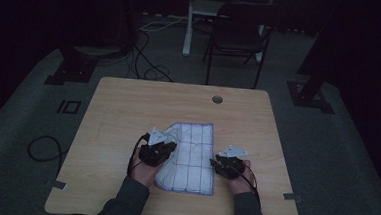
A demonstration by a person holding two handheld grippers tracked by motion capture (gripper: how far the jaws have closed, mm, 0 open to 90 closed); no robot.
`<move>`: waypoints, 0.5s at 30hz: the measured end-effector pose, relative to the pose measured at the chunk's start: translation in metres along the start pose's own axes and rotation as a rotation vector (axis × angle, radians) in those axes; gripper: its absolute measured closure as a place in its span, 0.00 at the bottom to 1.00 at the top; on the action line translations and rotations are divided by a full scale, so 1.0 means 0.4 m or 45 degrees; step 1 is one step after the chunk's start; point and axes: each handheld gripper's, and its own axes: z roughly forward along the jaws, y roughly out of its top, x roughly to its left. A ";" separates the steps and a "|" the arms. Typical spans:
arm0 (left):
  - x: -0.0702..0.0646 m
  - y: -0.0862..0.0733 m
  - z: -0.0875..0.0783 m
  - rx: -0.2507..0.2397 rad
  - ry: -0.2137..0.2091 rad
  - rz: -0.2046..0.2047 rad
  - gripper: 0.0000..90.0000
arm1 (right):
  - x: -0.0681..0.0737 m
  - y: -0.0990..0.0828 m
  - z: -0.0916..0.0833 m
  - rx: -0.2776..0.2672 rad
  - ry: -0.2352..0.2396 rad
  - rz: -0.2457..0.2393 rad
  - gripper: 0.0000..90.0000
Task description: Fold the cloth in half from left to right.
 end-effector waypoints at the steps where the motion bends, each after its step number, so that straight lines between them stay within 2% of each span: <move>1: -0.003 0.002 0.002 0.003 -0.004 0.008 0.96 | 0.000 0.000 0.000 0.000 0.000 0.000 0.74; 15: -0.031 0.016 0.035 0.012 -0.043 0.025 0.96 | -0.001 0.000 0.000 0.000 0.003 0.000 0.74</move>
